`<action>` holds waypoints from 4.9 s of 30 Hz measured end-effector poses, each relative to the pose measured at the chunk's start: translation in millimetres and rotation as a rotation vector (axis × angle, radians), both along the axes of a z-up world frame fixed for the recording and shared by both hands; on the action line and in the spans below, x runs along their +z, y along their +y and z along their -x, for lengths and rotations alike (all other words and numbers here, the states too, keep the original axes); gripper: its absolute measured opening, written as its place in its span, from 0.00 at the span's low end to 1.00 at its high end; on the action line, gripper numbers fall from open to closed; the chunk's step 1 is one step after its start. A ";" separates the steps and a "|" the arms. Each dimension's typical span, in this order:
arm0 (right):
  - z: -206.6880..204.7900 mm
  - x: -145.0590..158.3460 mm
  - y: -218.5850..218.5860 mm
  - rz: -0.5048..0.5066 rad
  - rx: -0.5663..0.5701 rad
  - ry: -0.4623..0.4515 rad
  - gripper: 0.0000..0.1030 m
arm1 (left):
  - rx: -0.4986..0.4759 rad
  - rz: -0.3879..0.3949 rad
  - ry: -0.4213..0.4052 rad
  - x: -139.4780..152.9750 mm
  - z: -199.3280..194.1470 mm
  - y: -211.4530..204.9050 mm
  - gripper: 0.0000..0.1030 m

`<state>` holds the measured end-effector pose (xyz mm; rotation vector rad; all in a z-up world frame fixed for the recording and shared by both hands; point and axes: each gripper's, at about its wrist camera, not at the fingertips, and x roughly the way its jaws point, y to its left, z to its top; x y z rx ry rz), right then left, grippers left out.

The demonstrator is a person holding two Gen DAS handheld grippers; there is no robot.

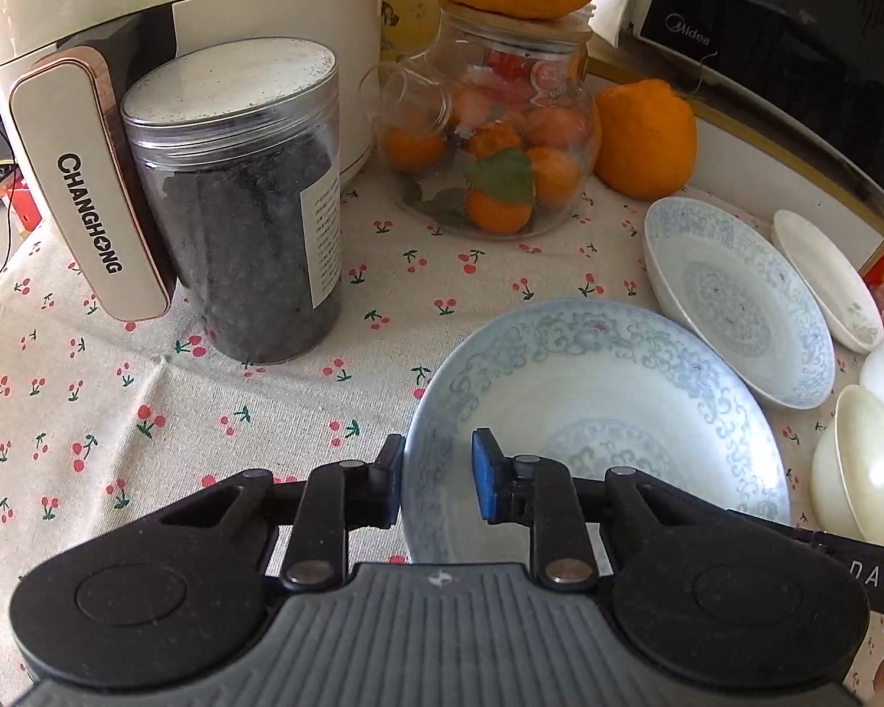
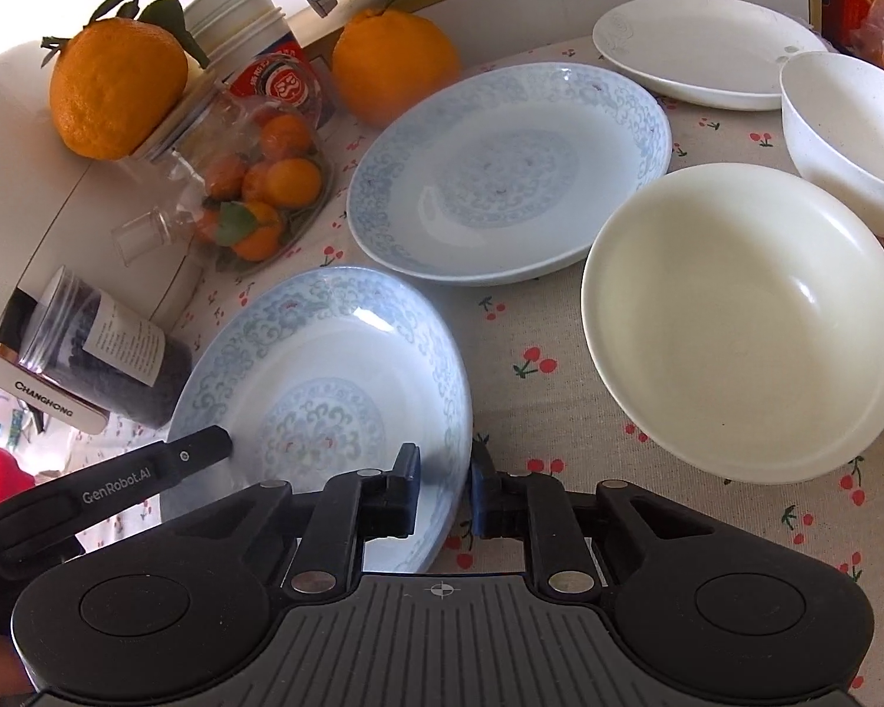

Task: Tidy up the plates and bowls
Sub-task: 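Lift the blue-patterned plate with the left gripper and set it down nearer, then open the left gripper to release the plate and withdraw, then reach the left gripper to the second blue-patterned plate and grasp its rim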

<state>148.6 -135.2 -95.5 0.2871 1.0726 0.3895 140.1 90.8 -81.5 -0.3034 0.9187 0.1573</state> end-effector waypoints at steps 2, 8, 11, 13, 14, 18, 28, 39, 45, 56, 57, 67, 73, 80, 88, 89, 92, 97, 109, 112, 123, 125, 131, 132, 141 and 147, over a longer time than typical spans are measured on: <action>0.6 -0.7 0.1 -0.002 0.001 -0.006 0.16 | 0.011 0.013 -0.004 0.4 1.3 1.5 0.19; 3.0 2.4 -1.7 0.003 -0.002 -0.012 0.16 | 0.024 0.070 -0.009 1.1 5.9 8.6 0.15; 4.7 3.6 -2.8 0.004 -0.003 -0.010 0.16 | 0.030 0.088 -0.003 3.6 8.2 10.3 0.13; 5.6 4.4 -2.6 0.012 0.003 -0.015 0.16 | 0.034 0.089 0.003 4.9 9.9 10.7 0.12; 6.6 5.5 -2.5 0.017 0.006 -0.021 0.16 | 0.036 0.093 0.007 5.3 11.0 10.8 0.12; 13.6 13.8 -3.2 0.040 0.019 -0.053 0.16 | 0.041 0.099 0.011 9.3 23.6 9.9 0.11; 38.0 24.0 -12.8 0.021 0.033 -0.054 0.17 | 0.037 0.117 0.001 25.3 53.7 10.4 0.07; 91.1 29.2 -35.8 0.051 0.081 -0.059 0.17 | -0.026 0.135 0.016 23.5 108.8 -1.4 0.07; 106.2 21.3 -34.5 0.055 0.099 -0.052 0.18 | -0.028 0.138 0.020 21.0 119.4 -0.4 0.07; 119.8 21.3 -36.3 0.040 0.120 0.019 0.23 | -0.040 0.130 0.015 24.0 132.3 -0.9 0.07; 121.0 19.7 -36.6 0.045 0.119 0.033 0.24 | -0.044 0.128 0.022 24.3 132.4 -2.2 0.07; 121.8 12.4 -31.2 0.088 0.116 0.039 0.32 | -0.067 0.091 0.052 15.3 130.6 -12.0 0.08; 118.0 9.8 -26.4 0.102 0.110 0.008 0.33 | -0.054 0.072 0.050 13.1 127.5 -13.6 0.09; 121.5 9.2 -20.4 0.133 0.144 -0.027 0.39 | -0.048 0.075 0.066 8.2 127.1 -14.9 0.11; 117.8 9.2 -26.9 0.096 0.135 0.020 0.39 | -0.032 0.118 0.079 9.2 125.7 -9.2 0.12; 116.7 10.4 -30.3 0.080 0.123 0.033 0.39 | -0.018 0.135 0.078 10.9 125.1 -4.1 0.12; 116.2 19.1 -39.5 0.048 0.100 0.022 0.38 | 0.015 0.164 0.067 15.1 125.9 5.4 0.18; 114.2 36.2 -52.9 -0.015 0.081 -0.018 0.52 | 0.035 0.186 0.065 19.5 126.1 10.4 0.21; 103.8 57.0 -78.5 0.004 -0.017 -0.124 0.54 | 0.038 0.122 -0.044 43.5 119.4 11.9 0.63; 102.6 64.1 -82.3 0.015 -0.035 -0.165 0.54 | 0.033 0.121 -0.063 48.5 114.3 13.6 0.67; 82.4 82.7 -97.6 0.014 -0.046 -0.192 0.54 | 0.040 0.155 -0.033 57.4 91.5 12.6 0.87; 77.4 83.7 -97.6 0.006 -0.032 -0.176 0.54 | 0.032 0.161 -0.037 60.8 87.3 10.4 0.87; 67.9 84.3 -98.2 0.007 -0.017 -0.140 0.54 | 0.006 0.154 -0.046 67.8 74.8 0.1 0.87; 66.5 84.1 -98.3 0.003 -0.013 -0.133 0.54 | 0.002 0.157 -0.041 68.0 71.7 -1.5 0.87; 52.6 86.4 -111.7 -0.043 -0.062 -0.128 0.70 | -0.013 0.174 -0.044 67.1 58.8 -13.9 0.87; 52.6 83.7 -105.4 -0.032 -0.035 -0.121 0.71 | -0.013 0.169 -0.037 63.4 57.7 -12.8 0.86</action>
